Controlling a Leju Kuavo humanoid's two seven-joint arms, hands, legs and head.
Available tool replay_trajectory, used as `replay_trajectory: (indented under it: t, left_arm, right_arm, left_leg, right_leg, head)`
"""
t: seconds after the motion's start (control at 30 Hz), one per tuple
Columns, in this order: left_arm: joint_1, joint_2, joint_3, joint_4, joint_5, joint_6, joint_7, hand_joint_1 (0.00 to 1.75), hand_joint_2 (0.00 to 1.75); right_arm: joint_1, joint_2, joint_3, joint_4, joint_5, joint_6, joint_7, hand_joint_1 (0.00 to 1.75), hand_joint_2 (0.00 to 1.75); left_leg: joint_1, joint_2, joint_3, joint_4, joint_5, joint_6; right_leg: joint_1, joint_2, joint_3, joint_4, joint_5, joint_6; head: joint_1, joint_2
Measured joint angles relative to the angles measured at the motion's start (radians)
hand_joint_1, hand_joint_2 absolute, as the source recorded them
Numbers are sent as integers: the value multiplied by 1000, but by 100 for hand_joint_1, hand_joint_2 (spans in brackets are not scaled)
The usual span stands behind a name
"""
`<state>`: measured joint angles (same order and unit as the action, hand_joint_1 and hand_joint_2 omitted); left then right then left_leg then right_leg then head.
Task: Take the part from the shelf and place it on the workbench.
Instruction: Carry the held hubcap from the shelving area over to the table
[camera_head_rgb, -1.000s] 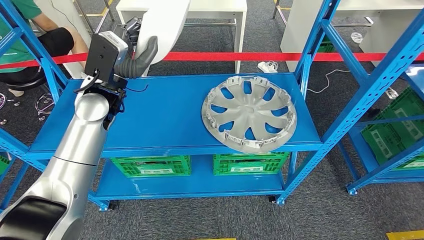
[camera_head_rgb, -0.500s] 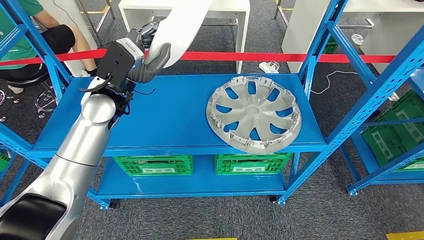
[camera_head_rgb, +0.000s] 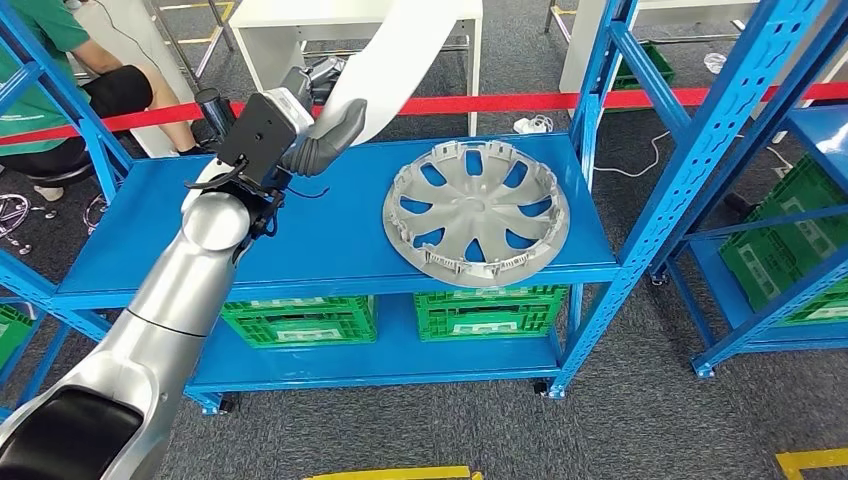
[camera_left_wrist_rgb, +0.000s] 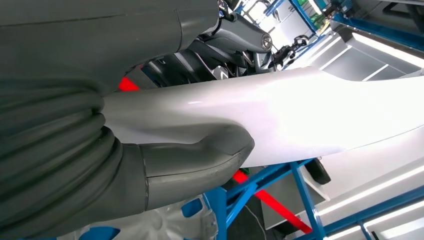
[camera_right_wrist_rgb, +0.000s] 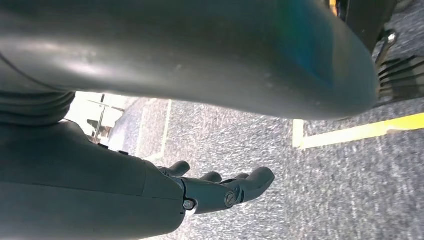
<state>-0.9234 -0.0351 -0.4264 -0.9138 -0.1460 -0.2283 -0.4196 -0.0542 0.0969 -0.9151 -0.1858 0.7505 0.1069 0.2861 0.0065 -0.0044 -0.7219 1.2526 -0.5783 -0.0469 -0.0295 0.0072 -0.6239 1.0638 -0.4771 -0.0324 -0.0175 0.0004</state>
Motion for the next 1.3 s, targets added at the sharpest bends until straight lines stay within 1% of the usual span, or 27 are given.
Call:
replay_trajectory:
  t: [0.03,0.07,0.1,0.2,0.27,0.33,0.37,0.43,0.5,0.53,0.57,0.6,0.63,0.7,0.77,0.83,0.9,0.93,1.0,1.03,1.07,1.1,1.13,1.17,1.2,1.27,1.3]
  left_arm:
    - [2,1,-2,0,0,0,0,175,175]
    - [4,1,-3,0,0,-1,1,175,175]
    - [5,2,-5,0,0,-1,1,175,175]
    - [2,4,-7,-7,0,-2,1,175,175]
    - [-2,4,-8,-13,0,-2,1,175,175]
    - [-3,5,-8,-15,0,-2,3,175,175]
    - [-3,5,-9,-17,0,-2,6,175,175]
    - [-2,4,-10,-23,-2,-2,12,175,175]
    - [2,3,-11,-28,-5,-2,17,175,175]
    - [5,3,-11,-29,-7,-2,20,175,175]
    - [9,3,-11,-30,-9,-2,22,175,175]
    - [12,3,-11,-32,-11,-2,24,175,175]
    - [15,3,-11,-33,-13,-2,25,175,175]
    - [15,3,-11,-38,-16,-3,25,175,175]
    - [15,2,-11,-42,-18,-4,24,175,175]
    - [15,1,-12,-43,-18,-4,22,175,175]
    - [14,8,-12,-41,-18,-4,21,175,175]
    - [14,13,-12,-39,-18,-3,21,175,175]
    - [14,26,-12,-37,-18,-2,19,175,175]
    - [15,33,-12,-36,-18,-1,18,175,175]
    - [16,39,-12,-35,-18,-1,17,175,175]
    - [18,46,-12,-34,-18,0,16,175,175]
    - [19,53,-12,-33,-18,2,16,175,175]
    - [20,60,-12,-34,-18,5,15,175,175]
    - [21,69,-12,-36,-17,11,14,175,175]
    - [23,87,-11,-44,-15,21,10,175,175]
    - [26,97,-11,-48,-14,24,8,175,175]
  right_arm:
    - [1,0,0,0,0,0,0,0,0]
    - [1,0,0,0,1,-1,0,0,0]
    - [1,0,0,0,2,-1,0,0,0]
    - [1,4,-1,0,2,-1,0,0,0]
    - [1,7,-1,0,2,-1,0,0,0]
    - [1,8,-1,0,3,-2,-1,0,0]
    - [1,8,-1,0,4,-2,-2,0,0]
    - [2,9,-1,0,4,-4,-1,0,0]
    - [2,10,-1,0,5,-5,1,0,0]
    - [2,10,-1,0,5,-6,0,0,0]
    - [1,10,-1,0,6,-8,0,0,0]
    - [1,10,-1,0,6,-9,1,0,0]
    - [1,10,-1,0,7,-11,1,0,0]
    - [-2,12,-1,0,7,-16,1,0,0]
    - [-4,15,-2,0,8,-20,-1,0,0]
    - [-3,17,-2,0,10,-21,-3,0,0]
    - [-4,18,-2,0,14,-20,-4,0,0]
    - [-5,19,-2,0,17,-19,-4,0,0]
    - [-7,19,-2,0,25,-14,-4,0,0]
    - [-6,18,-2,0,29,-11,-4,0,0]
    - [-6,18,-2,0,31,-7,-3,0,0]
    - [-6,18,-2,0,34,-5,-3,0,0]
    - [-6,17,-2,0,38,-3,-3,0,0]
    - [-6,17,-2,0,43,-1,-3,0,0]
    - [-6,17,-2,0,49,1,-3,0,0]
    - [-6,16,0,0,60,4,-3,0,0]
    - [-6,15,0,0,63,6,-2,0,0]
  left_leg:
    - [0,0,-7,48,-20,1]
    - [-1,0,1,65,-22,4]
    - [-4,0,29,43,-6,11]
    - [-19,1,168,-152,39,46]
    - [-28,2,207,-223,41,55]
    - [-28,4,204,-239,61,57]
    - [-25,7,201,-248,73,62]
    - [-17,11,187,-262,101,71]
    - [-17,12,159,-260,124,75]
    - [-16,12,143,-257,134,74]
    - [-14,13,126,-253,143,72]
    - [-12,14,110,-247,151,69]
    - [-9,14,93,-239,158,64]
    - [-5,14,61,-218,169,52]
    - [-8,13,44,-203,179,40]
    - [-8,12,41,-204,194,28]
    - [-5,10,31,-193,175,16]
    - [-4,9,20,-165,138,10]
    - [-2,7,-8,-57,37,1]
    - [-2,7,-18,6,3,-1]
    - [-2,7,-19,53,-9,-2]
    - [-3,7,-6,71,1,0]
    - [-3,7,24,55,26,5]
    - [-5,6,70,6,49,12]
    - [-9,5,126,-66,53,22]
    - [-16,5,215,-196,32,35]
    - [-20,4,233,-231,21,39]
  right_leg:
    - [3,-1,-10,0,7,-1]
    - [6,-1,-19,0,15,-3]
    - [10,-1,-28,0,22,-4]
    - [18,-1,-44,-1,43,-1]
    - [16,-3,-47,-7,58,9]
    - [13,-4,-47,-17,73,22]
    - [13,-4,-51,-14,66,27]
    - [15,-3,-71,38,2,34]
    - [13,-3,-104,156,-89,42]
    - [12,-3,-114,211,-111,47]
    - [10,-3,-112,242,-110,51]
    - [7,-3,-94,240,-90,55]
    - [4,-4,-59,204,-63,60]
    - [1,-5,30,80,-51,65]
    - [2,-3,74,9,-70,52]
    - [4,0,67,5,-66,31]
    - [3,-2,53,-1,-47,15]
    - [2,-4,42,-4,-34,8]
    - [2,-4,17,-7,-8,2]
    - [2,-5,1,-7,5,1]
    - [3,-5,-15,-6,17,1]
    - [5,-5,-30,-6,29,1]
    - [6,-5,-45,-6,41,2]
    - [8,-5,-58,-6,52,3]
    - [9,-5,-68,-6,63,5]
    - [10,-5,-77,-9,84,14]
    - [8,-5,-77,-14,95,20]
  head:
    - [0,0]
    - [0,0]
    - [0,0]
    - [1,0]
    - [1,0]
    - [0,0]
    - [1,0]
    - [5,0]
    - [8,0]
    - [8,0]
    - [8,0]
    - [9,0]
    - [9,0]
    - [9,0]
    - [10,0]
    - [10,0]
    - [8,0]
    - [6,0]
    - [3,0]
    - [3,0]
    - [3,0]
    - [3,0]
    - [3,0]
    - [2,0]
    - [3,0]
    - [3,0]
    - [2,0]
